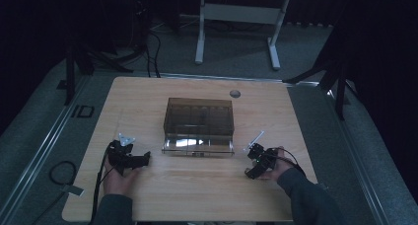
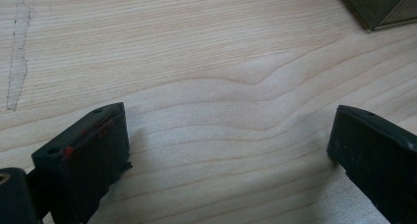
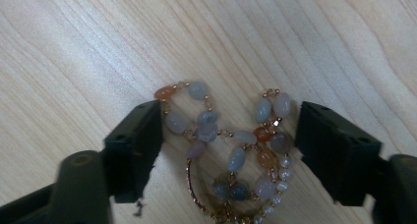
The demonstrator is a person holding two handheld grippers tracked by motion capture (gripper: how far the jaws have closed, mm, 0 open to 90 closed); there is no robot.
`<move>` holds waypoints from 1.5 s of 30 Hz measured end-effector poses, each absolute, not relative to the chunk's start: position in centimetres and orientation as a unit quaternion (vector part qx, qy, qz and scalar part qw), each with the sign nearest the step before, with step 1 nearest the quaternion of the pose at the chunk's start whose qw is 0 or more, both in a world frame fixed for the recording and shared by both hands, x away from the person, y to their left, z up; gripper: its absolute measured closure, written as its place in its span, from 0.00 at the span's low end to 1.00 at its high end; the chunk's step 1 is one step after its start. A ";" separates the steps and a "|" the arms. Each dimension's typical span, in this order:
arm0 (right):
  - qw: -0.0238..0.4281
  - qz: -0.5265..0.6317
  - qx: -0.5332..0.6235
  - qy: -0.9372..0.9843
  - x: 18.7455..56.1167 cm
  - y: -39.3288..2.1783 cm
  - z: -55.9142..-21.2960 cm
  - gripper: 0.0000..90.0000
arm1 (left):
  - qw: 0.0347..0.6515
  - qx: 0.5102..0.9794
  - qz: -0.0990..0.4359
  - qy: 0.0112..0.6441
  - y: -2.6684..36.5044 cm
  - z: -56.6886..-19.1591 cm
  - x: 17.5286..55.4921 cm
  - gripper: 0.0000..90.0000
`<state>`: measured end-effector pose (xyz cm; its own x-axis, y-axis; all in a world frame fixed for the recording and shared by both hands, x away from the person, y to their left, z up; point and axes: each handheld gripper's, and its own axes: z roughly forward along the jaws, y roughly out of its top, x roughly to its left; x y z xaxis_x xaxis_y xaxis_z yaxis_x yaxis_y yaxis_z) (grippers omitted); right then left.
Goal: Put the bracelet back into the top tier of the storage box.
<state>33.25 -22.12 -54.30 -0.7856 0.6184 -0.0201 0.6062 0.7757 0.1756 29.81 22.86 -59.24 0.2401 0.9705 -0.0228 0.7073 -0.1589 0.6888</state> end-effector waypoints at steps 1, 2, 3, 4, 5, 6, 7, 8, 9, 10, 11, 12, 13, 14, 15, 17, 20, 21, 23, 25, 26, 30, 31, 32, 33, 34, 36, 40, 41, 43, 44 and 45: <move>0.038 0.077 0.327 0.941 33.3 -22.1 -54.2 0.34 | 0.299 0.729 0.220 0.576 22.9 -59.2 29.8 0.02; 0.037 0.072 0.325 0.942 33.4 -22.0 -54.1 0.38 | 0.299 0.729 0.220 0.576 22.9 -59.2 29.8 0.02; 0.036 0.070 0.321 0.944 33.4 -22.0 -54.1 0.42 | 0.299 0.729 0.220 0.576 22.9 -59.2 29.8 0.02; 0.035 0.068 0.320 0.944 33.5 -22.0 -54.0 0.45 | 0.299 0.729 0.220 0.576 22.9 -59.2 29.8 0.02; 0.033 0.064 0.322 0.944 33.4 -21.9 -53.9 0.48 | 0.299 0.729 0.220 0.576 22.9 -59.2 29.8 0.02; 0.033 0.064 0.322 0.944 33.4 -21.9 -53.9 0.48 | 0.299 0.729 0.220 0.576 22.9 -59.2 29.8 0.02; 0.032 0.061 0.323 0.944 33.4 -21.9 -53.9 0.51 | 0.299 0.729 0.220 0.576 22.9 -59.2 29.8 0.02; 0.032 0.055 0.319 0.945 33.5 -21.8 -53.8 0.59 | 0.299 0.729 0.220 0.576 22.9 -59.2 29.8 0.02; 0.032 0.053 0.318 0.946 33.5 -21.8 -53.7 0.62 | 0.299 0.729 0.220 0.576 22.9 -59.2 29.8 0.02; 0.032 0.053 0.318 0.946 33.5 -21.8 -53.7 0.62 | 0.299 0.729 0.220 0.576 22.9 -59.2 29.8 0.02; 0.031 0.049 0.317 0.947 33.6 -21.8 -53.7 0.70 | 0.299 0.729 0.220 0.576 22.9 -59.2 29.8 0.02; 0.030 0.046 0.317 0.947 33.6 -21.7 -53.6 0.75 | 0.299 0.729 0.220 0.576 22.9 -59.2 29.8 0.02; 0.030 0.042 0.317 0.947 33.6 -21.7 -53.6 0.78 | 0.299 0.729 0.220 0.576 22.9 -59.2 29.8 0.02; 0.031 0.040 0.316 0.947 33.6 -21.7 -53.6 0.81 | 0.299 0.729 0.220 0.576 22.9 -59.2 29.8 0.02; 0.031 0.038 0.315 0.948 33.7 -21.7 -53.6 0.84 | 0.299 0.729 0.220 0.576 22.9 -59.2 29.8 0.02; 0.030 0.035 0.318 0.947 33.7 -21.7 -53.6 0.85 | 0.299 0.728 0.220 0.576 22.9 -59.2 29.8 0.02; 0.025 0.029 0.325 0.945 33.9 -21.6 -53.5 0.87 | 0.299 0.729 0.220 0.576 22.9 -59.2 29.8 0.02; 0.025 0.027 0.326 0.945 33.9 -21.6 -53.5 0.88 | 0.299 0.729 0.220 0.576 22.9 -59.2 29.8 0.02; 0.023 0.026 0.329 0.944 34.0 -21.7 -53.5 0.88 | 0.299 0.729 0.220 0.576 22.9 -59.2 29.8 0.02; 0.023 0.027 0.326 0.945 34.1 -21.7 -53.5 0.88 | 0.299 0.729 0.220 0.576 22.9 -59.2 29.8 0.02; 0.023 0.026 0.326 0.945 34.1 -21.8 -53.5 0.89 | 0.299 0.729 0.220 0.576 22.9 -59.2 29.8 0.02; 0.022 0.024 0.335 0.942 34.1 -21.7 -53.1 0.89 | 0.299 0.729 0.220 0.576 22.9 -59.2 29.8 0.02; 0.022 0.026 0.333 0.942 34.1 -21.8 -53.0 0.89 | 0.299 0.729 0.220 0.576 22.9 -59.2 29.8 0.02; 0.022 0.025 0.335 0.942 34.1 -21.8 -52.8 0.89 | 0.299 0.729 0.220 0.576 22.9 -59.2 29.8 0.02; 0.023 0.026 0.334 0.942 34.1 -21.8 -52.6 0.89 | 0.299 0.729 0.220 0.576 22.9 -59.2 29.8 0.02; 0.023 0.027 0.333 0.942 34.2 -21.9 -52.5 0.89 | 0.299 0.728 0.220 0.576 22.9 -59.2 29.8 0.02; 0.020 0.028 0.333 0.942 34.2 -21.9 -52.1 0.90 | 0.299 0.728 0.220 0.576 22.9 -59.2 29.8 0.02; 0.017 0.029 0.331 0.943 34.3 -22.3 -51.4 0.90 | 0.299 0.729 0.220 0.576 22.9 -59.2 29.8 0.02; 0.017 0.029 0.333 0.942 34.3 -22.3 -51.2 0.90 | 0.299 0.729 0.220 0.576 22.9 -59.2 29.8 0.02; 0.016 0.029 0.333 0.943 34.3 -22.4 -50.8 0.91 | 0.299 0.729 0.220 0.576 22.9 -59.2 29.8 0.02; 0.016 0.029 0.333 0.943 34.3 -22.4 -50.8 0.91 | 0.299 0.729 0.220 0.576 22.9 -59.2 29.8 0.02; 0.016 0.029 0.332 0.943 34.3 -22.6 -50.4 0.91 | 0.299 0.729 0.220 0.576 22.9 -59.2 29.8 0.02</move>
